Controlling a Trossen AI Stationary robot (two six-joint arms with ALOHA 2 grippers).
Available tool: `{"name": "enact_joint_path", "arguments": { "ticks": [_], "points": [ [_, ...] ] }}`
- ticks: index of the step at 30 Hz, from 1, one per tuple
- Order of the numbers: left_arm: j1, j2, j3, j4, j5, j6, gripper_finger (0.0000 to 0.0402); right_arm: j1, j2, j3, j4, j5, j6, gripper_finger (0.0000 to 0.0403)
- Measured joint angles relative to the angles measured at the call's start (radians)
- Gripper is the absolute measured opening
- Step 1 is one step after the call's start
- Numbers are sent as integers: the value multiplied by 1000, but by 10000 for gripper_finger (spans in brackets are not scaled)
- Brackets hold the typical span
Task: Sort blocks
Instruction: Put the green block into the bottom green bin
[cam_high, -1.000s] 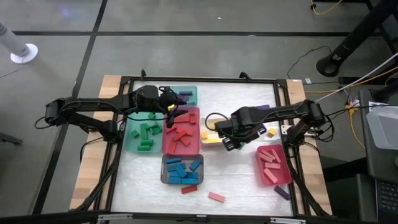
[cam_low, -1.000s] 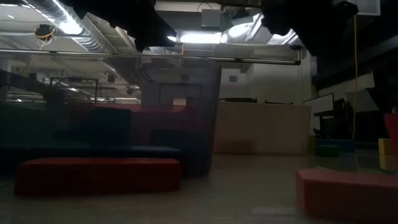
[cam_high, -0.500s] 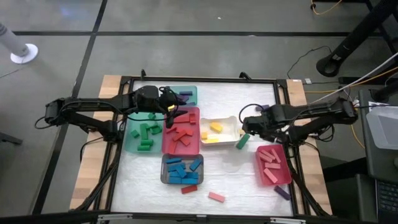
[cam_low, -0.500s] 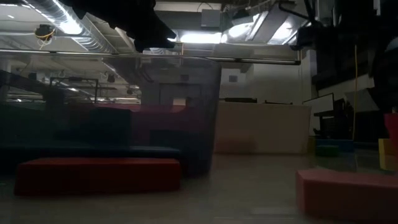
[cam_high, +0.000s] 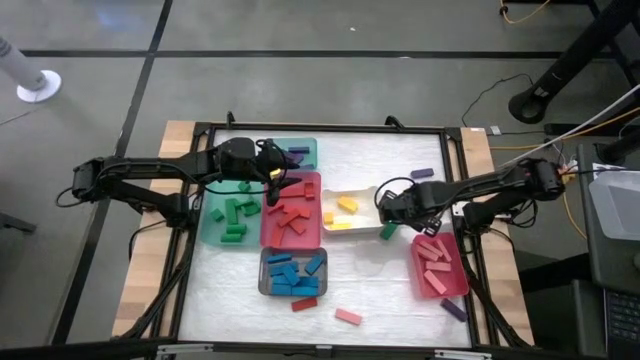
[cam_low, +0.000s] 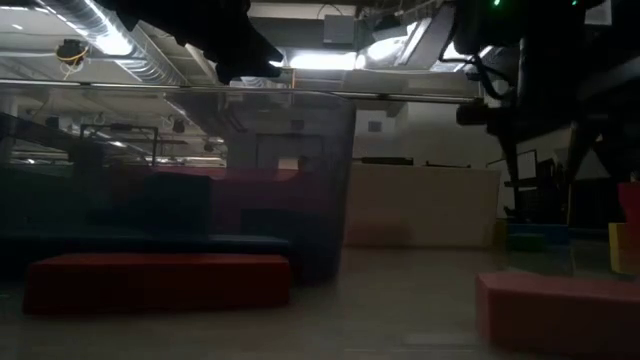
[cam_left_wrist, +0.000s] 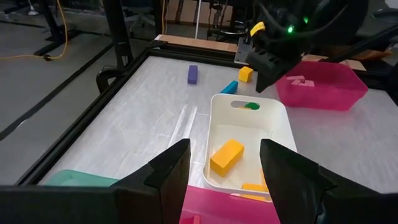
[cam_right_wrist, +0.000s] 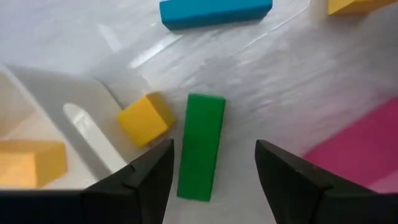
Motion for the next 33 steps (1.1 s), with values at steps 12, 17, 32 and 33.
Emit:
{"name": "enact_joint_path", "arguments": {
  "ticks": [12,17,32,33],
  "points": [
    [0,0,0,-1,0,0,182,-124,92,-28,58,-41,-6,223],
    [0,0,0,-2,0,0,182,-148,127,-28,116,-77,-52,223],
    [0,0,0,-6,0,0,182,-146,187,-24,93,-120,-53,223],
    [0,0,0,-7,0,0,182,-146,187,-24,94,-117,-53,223]
  ]
}}
